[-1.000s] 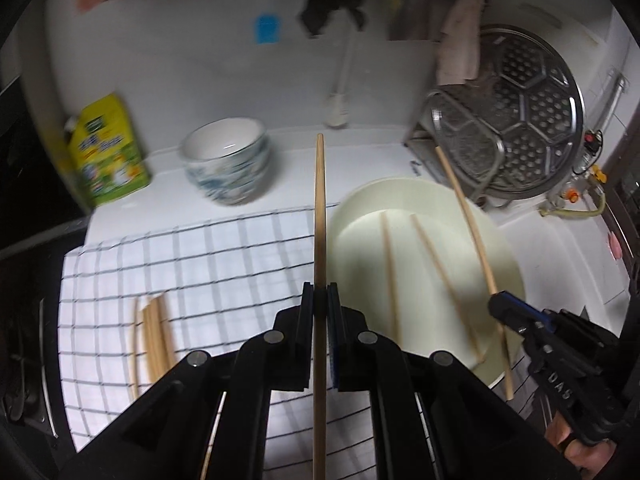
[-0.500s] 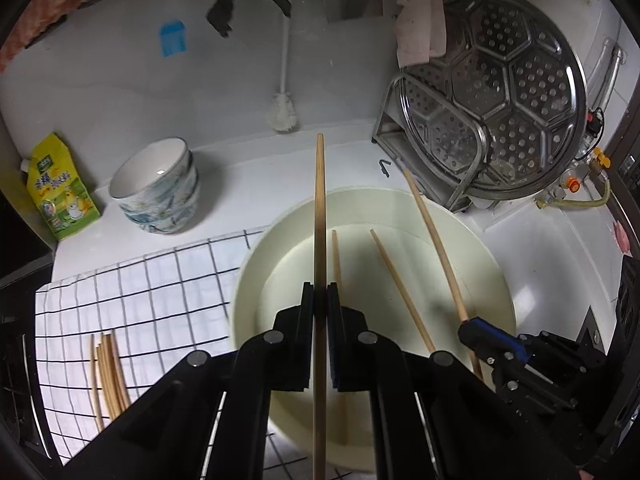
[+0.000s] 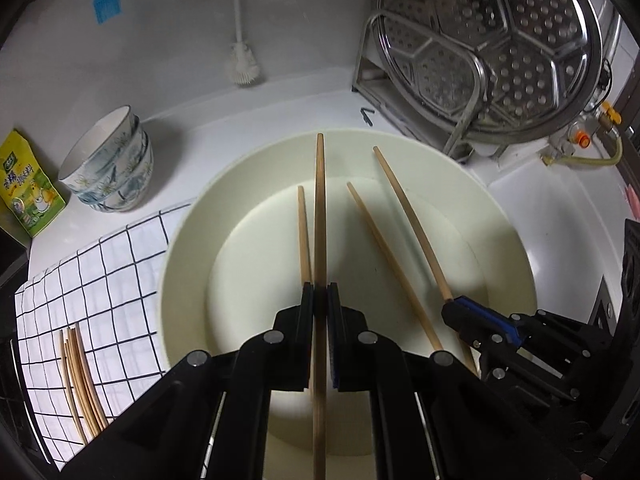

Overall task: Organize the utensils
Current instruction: 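Carry the held chopsticks in both tools over the white basin, then open both tools to release the chopsticks into the white basin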

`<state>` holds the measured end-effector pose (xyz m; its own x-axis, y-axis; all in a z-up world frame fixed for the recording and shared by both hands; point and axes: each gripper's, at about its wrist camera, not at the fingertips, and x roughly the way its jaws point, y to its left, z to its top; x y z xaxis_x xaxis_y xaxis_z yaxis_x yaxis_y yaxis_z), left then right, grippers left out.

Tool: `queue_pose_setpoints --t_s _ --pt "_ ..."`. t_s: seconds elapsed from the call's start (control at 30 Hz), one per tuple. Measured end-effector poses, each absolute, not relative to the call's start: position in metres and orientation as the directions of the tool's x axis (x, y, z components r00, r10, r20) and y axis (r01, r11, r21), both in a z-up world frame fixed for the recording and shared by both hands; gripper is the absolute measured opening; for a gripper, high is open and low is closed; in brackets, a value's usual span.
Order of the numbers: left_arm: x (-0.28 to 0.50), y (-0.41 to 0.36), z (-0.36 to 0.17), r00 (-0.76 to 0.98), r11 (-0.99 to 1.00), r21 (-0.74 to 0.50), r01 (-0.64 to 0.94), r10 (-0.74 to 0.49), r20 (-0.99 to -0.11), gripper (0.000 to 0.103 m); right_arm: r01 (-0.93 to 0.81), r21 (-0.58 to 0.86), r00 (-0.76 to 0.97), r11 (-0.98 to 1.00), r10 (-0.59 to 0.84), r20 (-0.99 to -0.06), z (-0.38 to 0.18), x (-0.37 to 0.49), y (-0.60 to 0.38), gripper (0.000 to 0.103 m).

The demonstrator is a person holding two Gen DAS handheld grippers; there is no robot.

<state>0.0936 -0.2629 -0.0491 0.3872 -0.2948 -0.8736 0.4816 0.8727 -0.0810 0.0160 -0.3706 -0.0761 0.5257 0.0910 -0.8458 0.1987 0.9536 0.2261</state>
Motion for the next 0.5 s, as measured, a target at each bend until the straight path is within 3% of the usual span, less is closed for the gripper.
queue_pose_setpoints --t_s 0.1,0.17,0.23,0.27,0.5 --pt "0.093 -0.264 -0.052 0.38 0.874 -0.073 0.48 -0.283 -0.881 0.008 0.213 0.227 0.525 0.95 0.085 -0.847 -0.077 0.013 -0.375 0.007" --pt "0.092 -0.26 -0.05 0.387 0.88 -0.069 0.47 -0.275 -0.88 0.018 0.23 0.227 0.524 0.947 0.076 -0.848 -0.076 0.011 -0.378 0.009" --pt "0.089 -0.252 -0.046 0.407 0.89 -0.064 0.451 -0.269 -0.873 0.052 0.243 0.225 0.536 0.944 0.063 -0.842 -0.072 0.006 -0.38 0.025" --pt "0.088 -0.246 -0.043 0.424 0.897 -0.064 0.438 -0.268 -0.865 0.058 0.245 0.222 0.542 0.944 0.056 -0.839 -0.07 0.004 -0.38 0.027" --pt "0.083 -0.22 -0.026 0.464 0.914 -0.06 0.402 -0.26 -0.847 0.059 0.236 0.218 0.561 0.947 0.05 -0.826 -0.056 -0.003 -0.369 0.027"
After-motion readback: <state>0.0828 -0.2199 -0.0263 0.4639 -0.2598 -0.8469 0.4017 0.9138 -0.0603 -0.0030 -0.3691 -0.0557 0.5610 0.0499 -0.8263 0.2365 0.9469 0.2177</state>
